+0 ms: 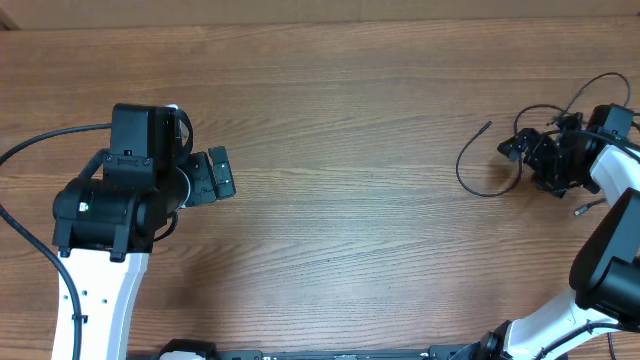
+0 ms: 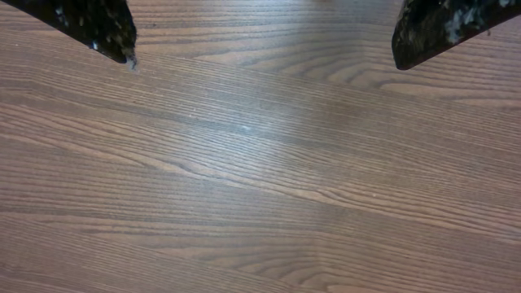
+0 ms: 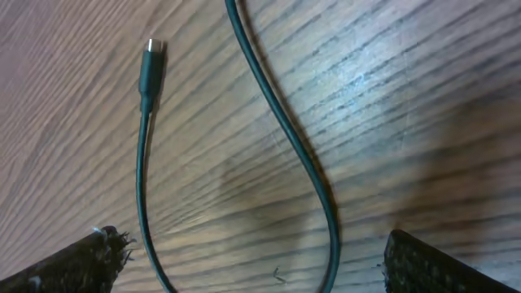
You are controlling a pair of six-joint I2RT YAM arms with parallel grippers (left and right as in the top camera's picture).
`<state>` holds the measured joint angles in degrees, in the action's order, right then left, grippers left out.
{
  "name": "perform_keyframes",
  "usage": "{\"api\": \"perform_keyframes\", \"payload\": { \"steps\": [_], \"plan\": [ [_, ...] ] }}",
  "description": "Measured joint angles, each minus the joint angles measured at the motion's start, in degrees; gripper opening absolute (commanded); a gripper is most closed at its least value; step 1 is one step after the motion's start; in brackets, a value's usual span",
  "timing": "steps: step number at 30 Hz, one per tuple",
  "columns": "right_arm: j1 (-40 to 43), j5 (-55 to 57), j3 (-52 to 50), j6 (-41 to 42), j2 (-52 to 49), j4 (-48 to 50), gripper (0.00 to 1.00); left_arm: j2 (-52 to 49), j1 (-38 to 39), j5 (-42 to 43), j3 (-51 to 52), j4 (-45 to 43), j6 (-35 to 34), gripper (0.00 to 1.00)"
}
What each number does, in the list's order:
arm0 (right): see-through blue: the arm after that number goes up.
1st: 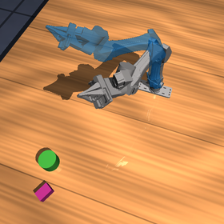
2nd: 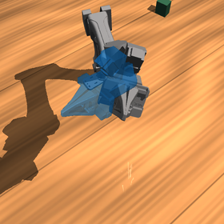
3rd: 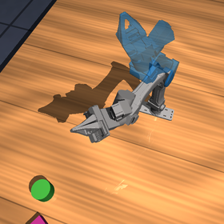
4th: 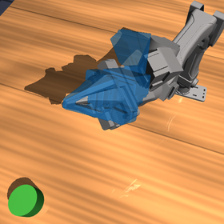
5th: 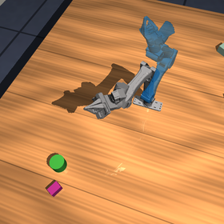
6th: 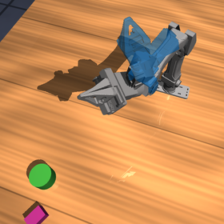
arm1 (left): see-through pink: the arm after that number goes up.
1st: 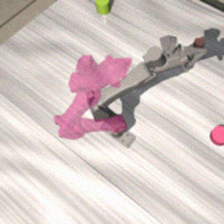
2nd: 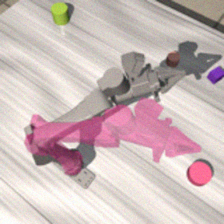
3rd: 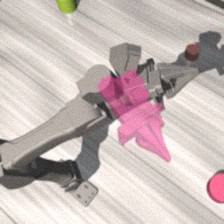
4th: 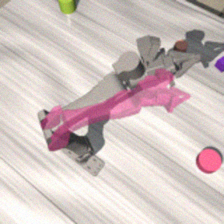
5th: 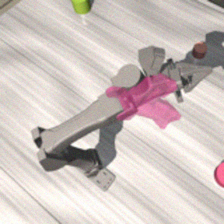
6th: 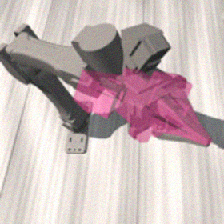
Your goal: Untangle cables
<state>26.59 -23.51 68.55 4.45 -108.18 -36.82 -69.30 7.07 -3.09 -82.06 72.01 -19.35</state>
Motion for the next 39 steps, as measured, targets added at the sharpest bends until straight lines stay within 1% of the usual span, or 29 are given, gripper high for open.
{"api": "perform_keyframes", "payload": {
  "steps": [6, 13, 15, 18, 19, 22, 24, 25, 26, 27, 29, 31, 35, 36, 37, 38, 39],
  "plan": [
    [0.3, -2.2, 0.8, 0.0, -3.9, 4.7, 1.0, 0.0, 0.0, 0.0, 0.0, 0.0, 0.0, 1.0],
    [0.2, -12.2, 1.9, -0.1, -7.2, 9.7, 1.0, 0.0, 0.0, 0.0, 0.0, 0.0, 0.0, 0.99],
    [-0.7, -17.0, 2.0, 0.3, -8.6, 12.9, 1.0, 0.0, 0.0, 0.0, 0.0, 0.0, 0.0, 1.0],
    [-3.6, -19.8, 1.9, 2.4, -9.9, 17.4, 1.0, 0.0, 0.0, 0.0, 0.0, 0.0, 0.0, 0.99],
    [-5.1, -20.4, 1.9, 3.3, -10.2, 19.0, 0.98, 0.0, 0.0, 0.0, 0.0, 0.0, 0.0, 1.0],
    [-11.9, -20.9, 1.2, 7.4, -11.4, 25.2, 0.71, 0.0, 0.0, 0.0, 0.0, 0.0, 0.0, 1.0],
    [-14.3, -20.9, 0.7, 10.0, -12.3, 28.8, 0.45, 0.0, 0.0, 0.0, 0.0, 0.0, 0.0, 1.0],
    [-15.5, -20.8, 0.3, 11.9, -12.7, 30.5, 0.28, 0.0, 0.0, 0.0, 0.0, 0.0, 0.0, 0.99],
    [-16.7, -20.9, 0.1, 14.3, -13.1, 32.7, 0.07, 0.0, 0.0, 0.0, 0.0, 0.0, 0.0, 1.0],
    [-17.1, -20.9, 0.0, 15.9, -13.2, 34.0, 0.04, 0.0, 0.0, 0.0, 0.0, 0.0, 0.0, 1.0],
    [-17.0, -21.6, 0.2, 20.6, -13.2, 35.5, 0.04, 0.0, 0.0, 0.0, 0.0, 0.0, 0.0, 1.0],
    [-16.0, -22.5, 1.0, 22.7, -13.2, 34.2, 0.04, 0.0, 0.0, 0.0, 0.0, 0.0, 0.0, 1.0],
    [-13.7, -23.1, 6.6, 24.8, -13.2, 30.2, 0.04, 0.0, 0.0, 0.0, 0.0, 0.0, 0.0, 1.0],
    [-13.0, -23.1, 9.4, 25.1, -13.2, 28.3, 0.04, 0.0, 0.0, 0.0, 0.0, 0.0, 0.0, 1.0],
    [-11.8, -23.0, 14.4, 25.5, -13.2, 25.0, 0.04, 0.0, 0.0, 0.0, 0.0, 0.0, 0.0, 1.0],
    [-11.4, -23.0, 16.1, 25.6, -13.2, 24.1, 0.04, 0.0, 0.0, 0.0, 0.0, 0.0, 0.0, 1.0],
    [-10.2, -22.5, 21.8, 25.7, -13.2, 19.8, 0.04, 0.0, 0.0, 0.0, 0.0, -0.1, 0.0, 1.0]
  ]
}}
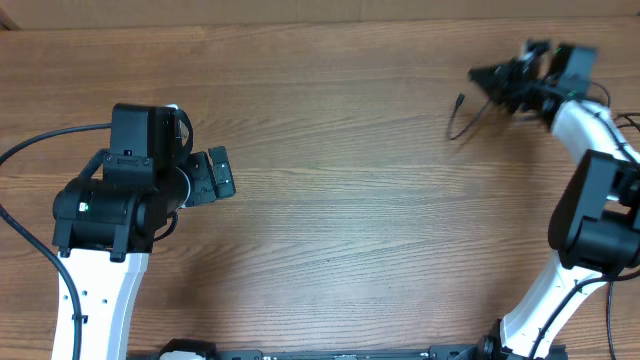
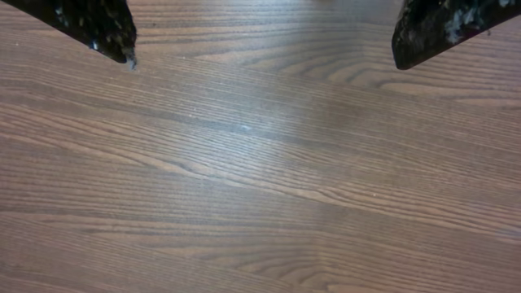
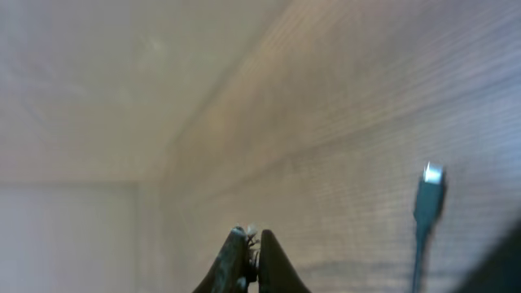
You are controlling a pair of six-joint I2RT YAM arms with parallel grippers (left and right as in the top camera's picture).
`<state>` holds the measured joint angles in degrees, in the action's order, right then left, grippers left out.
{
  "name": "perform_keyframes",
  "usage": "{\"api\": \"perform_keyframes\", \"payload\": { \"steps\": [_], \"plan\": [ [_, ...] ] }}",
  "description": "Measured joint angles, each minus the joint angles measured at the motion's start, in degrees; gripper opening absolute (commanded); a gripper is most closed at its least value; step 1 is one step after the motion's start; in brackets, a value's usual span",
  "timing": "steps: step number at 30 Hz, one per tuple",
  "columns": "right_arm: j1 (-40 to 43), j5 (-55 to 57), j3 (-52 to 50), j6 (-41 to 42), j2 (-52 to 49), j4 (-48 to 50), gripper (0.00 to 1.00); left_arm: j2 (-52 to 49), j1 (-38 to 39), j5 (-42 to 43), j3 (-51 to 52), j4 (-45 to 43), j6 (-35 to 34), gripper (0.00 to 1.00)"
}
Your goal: Untangle cables
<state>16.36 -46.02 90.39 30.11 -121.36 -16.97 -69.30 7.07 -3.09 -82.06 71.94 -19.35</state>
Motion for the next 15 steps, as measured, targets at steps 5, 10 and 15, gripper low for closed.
{"api": "perform_keyframes", "payload": {
  "steps": [5, 10, 15],
  "plan": [
    [4.9, 6.5, 27.2, 0.3, 0.3, -13.4, 0.04, 0.0, 0.0, 0.0, 0.0, 0.0, 0.0, 0.99],
    [8.2, 21.2, 43.4, -2.0, 1.5, -16.7, 0.04, 0.0, 0.0, 0.0, 0.0, 0.1, 0.0, 1.0],
    [9.1, 38.0, 44.6, -8.7, 1.9, -25.9, 0.22, 0.0, 0.0, 0.0, 0.0, 0.1, 0.0, 1.0]
  ]
}}
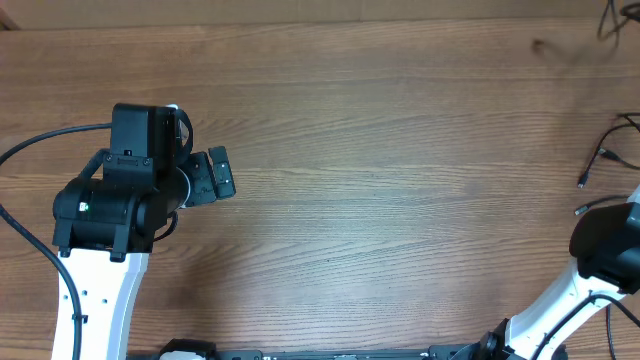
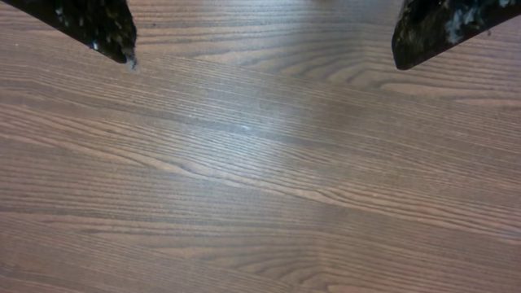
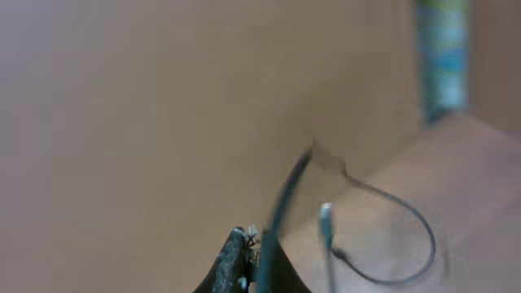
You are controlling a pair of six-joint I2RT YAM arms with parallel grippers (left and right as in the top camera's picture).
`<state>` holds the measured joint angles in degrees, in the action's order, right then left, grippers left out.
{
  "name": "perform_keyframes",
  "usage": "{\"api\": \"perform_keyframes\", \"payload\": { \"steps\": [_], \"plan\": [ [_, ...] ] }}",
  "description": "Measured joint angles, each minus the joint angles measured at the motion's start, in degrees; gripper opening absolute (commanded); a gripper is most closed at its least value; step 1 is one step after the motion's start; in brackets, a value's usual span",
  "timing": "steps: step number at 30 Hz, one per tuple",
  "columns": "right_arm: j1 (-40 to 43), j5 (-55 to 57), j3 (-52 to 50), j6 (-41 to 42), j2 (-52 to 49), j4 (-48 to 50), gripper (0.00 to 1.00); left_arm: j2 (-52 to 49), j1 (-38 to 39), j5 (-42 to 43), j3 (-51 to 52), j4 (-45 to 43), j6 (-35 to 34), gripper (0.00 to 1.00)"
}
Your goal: Untangle cables
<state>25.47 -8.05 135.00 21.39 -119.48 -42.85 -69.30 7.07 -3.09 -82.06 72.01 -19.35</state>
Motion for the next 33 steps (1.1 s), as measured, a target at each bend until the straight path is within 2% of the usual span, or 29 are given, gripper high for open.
{"api": "perform_keyframes", "payload": {
  "steps": [1, 2, 3, 7, 12, 18, 20, 25, 33],
  "plan": [
    [0.0, 2.3, 0.0, -1.3, -0.6, -1.5, 0.39, 0.0, 0.0, 0.0, 0.0, 0.0, 0.0, 1.0],
    [0.0, 4.0, 0.0, -2.6, -1.2, -2.5, 0.67, 0.0, 0.0, 0.0, 0.0, 0.0, 0.0, 1.0],
    [0.0, 7.0, 0.0, -3.8, -2.7, -5.2, 1.0, 0.0, 0.0, 0.0, 0.0, 0.0, 0.0, 1.0],
    [0.0, 12.2, 0.0, -6.0, -7.6, -14.4, 1.0, 0.0, 0.0, 0.0, 0.0, 0.0, 0.0, 1.0],
    [0.0, 13.4, -0.2, -6.3, -10.1, -23.1, 1.0, 0.0, 0.0, 0.0, 0.0, 0.0, 0.0, 1.0],
    [-0.6, 6.7, -0.1, -6.4, -10.1, -36.0, 1.0, 0.0, 0.0, 0.0, 0.0, 0.0, 0.0, 1.0],
    [-1.7, 5.4, -0.2, -6.5, -10.1, -40.7, 0.94, 0.0, 0.0, 0.0, 0.0, 0.0, 0.0, 1.0],
    [-8.2, 4.0, -0.2, -10.1, -10.1, -49.4, 0.86, 0.0, 0.0, 0.0, 0.0, 0.0, 0.0, 1.0],
    [-18.9, 3.8, -0.2, -13.0, -8.3, -52.9, 0.86, 0.0, 0.0, 0.0, 0.0, 0.0, 0.0, 0.99]
  ]
}}
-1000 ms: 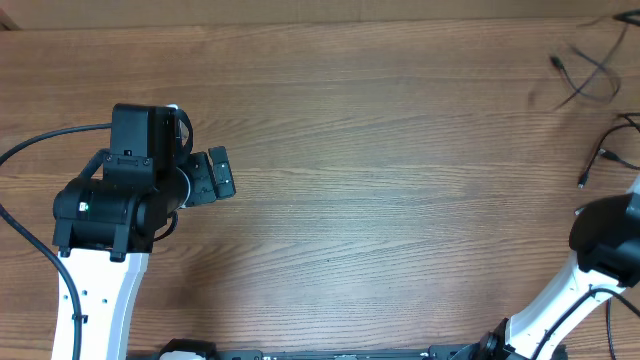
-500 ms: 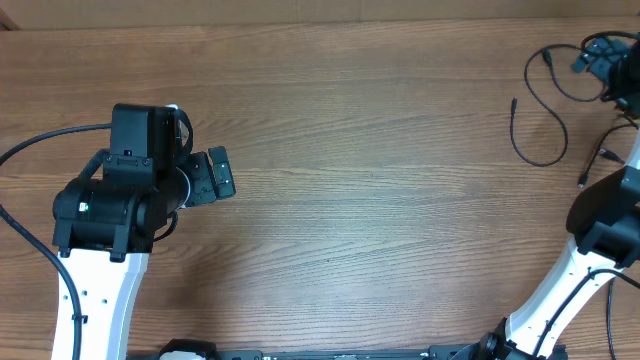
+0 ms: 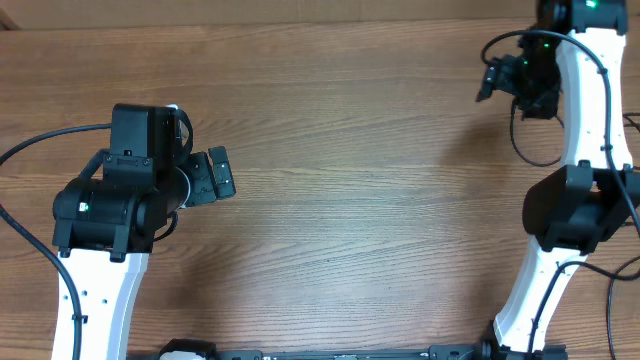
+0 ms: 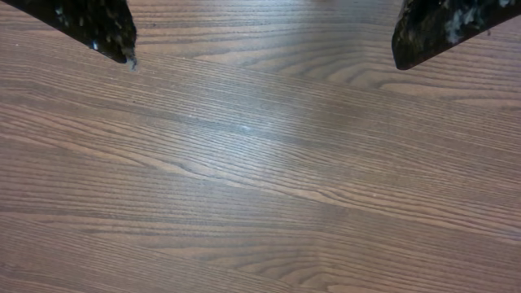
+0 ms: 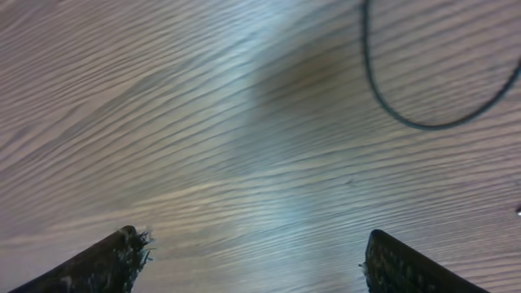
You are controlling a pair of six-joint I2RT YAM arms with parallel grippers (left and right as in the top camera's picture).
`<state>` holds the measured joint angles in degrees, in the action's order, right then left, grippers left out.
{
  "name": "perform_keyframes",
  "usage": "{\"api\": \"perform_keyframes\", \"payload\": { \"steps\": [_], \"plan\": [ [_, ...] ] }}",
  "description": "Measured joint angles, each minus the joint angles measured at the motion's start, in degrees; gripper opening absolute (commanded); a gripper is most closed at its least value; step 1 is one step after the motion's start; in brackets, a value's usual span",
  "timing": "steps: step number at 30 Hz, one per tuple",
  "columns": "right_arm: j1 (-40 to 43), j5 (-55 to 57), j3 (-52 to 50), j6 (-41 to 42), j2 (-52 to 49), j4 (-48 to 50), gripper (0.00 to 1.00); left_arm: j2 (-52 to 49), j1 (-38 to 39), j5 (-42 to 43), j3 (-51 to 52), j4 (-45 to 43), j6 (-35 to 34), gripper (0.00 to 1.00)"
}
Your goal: Untangle cables
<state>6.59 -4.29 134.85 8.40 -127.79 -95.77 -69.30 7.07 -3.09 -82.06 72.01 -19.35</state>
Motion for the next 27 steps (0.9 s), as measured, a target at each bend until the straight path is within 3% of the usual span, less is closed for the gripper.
{"api": "perform_keyframes", "payload": {
  "steps": [6, 8, 10, 15, 27],
  "plan": [
    [-3.9, 0.0, 0.0, -0.6, 10.4, -1.3, 0.87, 0.0, 0.0, 0.0, 0.0, 0.0, 0.0, 0.99],
    [-5.6, 0.0, 0.0, -0.6, 14.7, -1.4, 1.0, 0.0, 0.0, 0.0, 0.0, 0.0, 0.0, 1.0],
    [-7.8, 0.0, 0.0, -0.8, 16.9, -1.4, 1.0, 0.0, 0.0, 0.0, 0.0, 0.0, 0.0, 1.0],
    [-13.1, -0.3, 0.0, -0.9, 17.5, -1.4, 1.0, 0.0, 0.0, 0.0, 0.0, 0.0, 0.0, 1.0],
    [-13.0, -0.3, 0.0, -0.9, 17.5, -1.1, 1.0, 0.0, 0.0, 0.0, 0.0, 0.0, 0.0, 1.0]
  ]
}}
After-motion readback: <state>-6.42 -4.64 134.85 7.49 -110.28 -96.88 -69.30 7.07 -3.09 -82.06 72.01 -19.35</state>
